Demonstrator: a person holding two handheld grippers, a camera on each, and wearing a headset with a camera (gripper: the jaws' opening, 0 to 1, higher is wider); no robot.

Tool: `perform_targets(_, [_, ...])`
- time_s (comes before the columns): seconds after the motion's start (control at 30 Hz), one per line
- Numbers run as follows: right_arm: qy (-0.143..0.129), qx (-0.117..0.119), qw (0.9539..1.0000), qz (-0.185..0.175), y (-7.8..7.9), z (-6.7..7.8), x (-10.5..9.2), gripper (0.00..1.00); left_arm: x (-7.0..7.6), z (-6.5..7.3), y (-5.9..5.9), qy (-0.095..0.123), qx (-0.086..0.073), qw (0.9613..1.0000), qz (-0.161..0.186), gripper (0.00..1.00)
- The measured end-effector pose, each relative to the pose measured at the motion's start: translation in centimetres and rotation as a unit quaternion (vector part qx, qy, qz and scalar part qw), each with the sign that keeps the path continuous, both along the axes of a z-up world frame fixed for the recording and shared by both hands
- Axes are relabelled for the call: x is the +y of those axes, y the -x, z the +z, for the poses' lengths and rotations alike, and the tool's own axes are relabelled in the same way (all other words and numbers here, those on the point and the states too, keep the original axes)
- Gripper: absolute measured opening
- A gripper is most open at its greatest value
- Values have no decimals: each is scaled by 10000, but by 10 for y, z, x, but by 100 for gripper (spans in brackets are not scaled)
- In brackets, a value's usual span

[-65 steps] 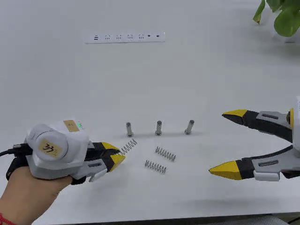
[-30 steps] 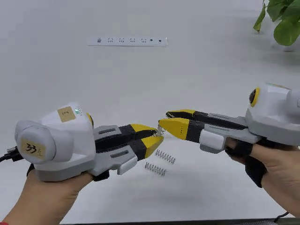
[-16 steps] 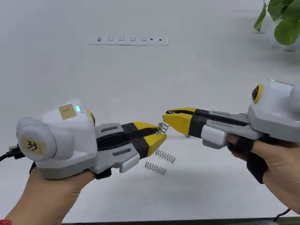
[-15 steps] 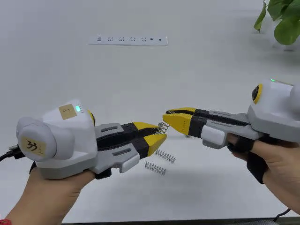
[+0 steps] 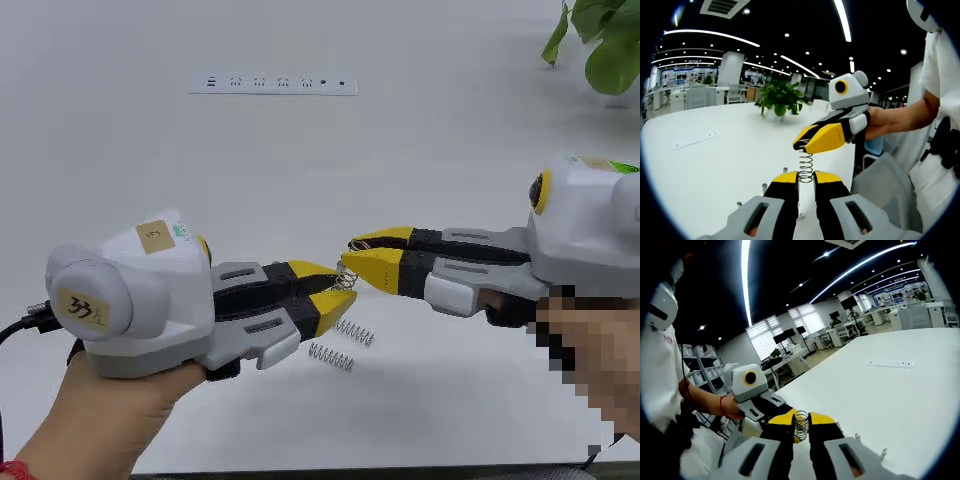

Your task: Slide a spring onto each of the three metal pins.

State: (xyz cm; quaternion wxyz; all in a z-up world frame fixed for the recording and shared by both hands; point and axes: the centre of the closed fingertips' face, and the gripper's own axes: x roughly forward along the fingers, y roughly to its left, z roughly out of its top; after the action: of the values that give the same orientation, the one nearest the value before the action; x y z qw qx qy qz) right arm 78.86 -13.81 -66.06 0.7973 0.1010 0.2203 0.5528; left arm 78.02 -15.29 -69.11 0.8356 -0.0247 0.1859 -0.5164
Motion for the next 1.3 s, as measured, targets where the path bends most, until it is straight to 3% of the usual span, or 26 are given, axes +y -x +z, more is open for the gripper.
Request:
perform_targets(0.27, [292, -254, 9990, 222, 3, 0, 4, 11, -1, -3, 0, -144, -82, 9999, -37, 17])
perform_targets(0.53, [422, -417, 9978, 301, 1, 1, 3, 11, -3, -8, 2, -269, -95, 9995, -139, 15])
perform_targets(1.3, [549, -642, 9955, 419, 1, 3, 1, 11, -7, -4, 1, -198, -46, 9997, -167, 12])
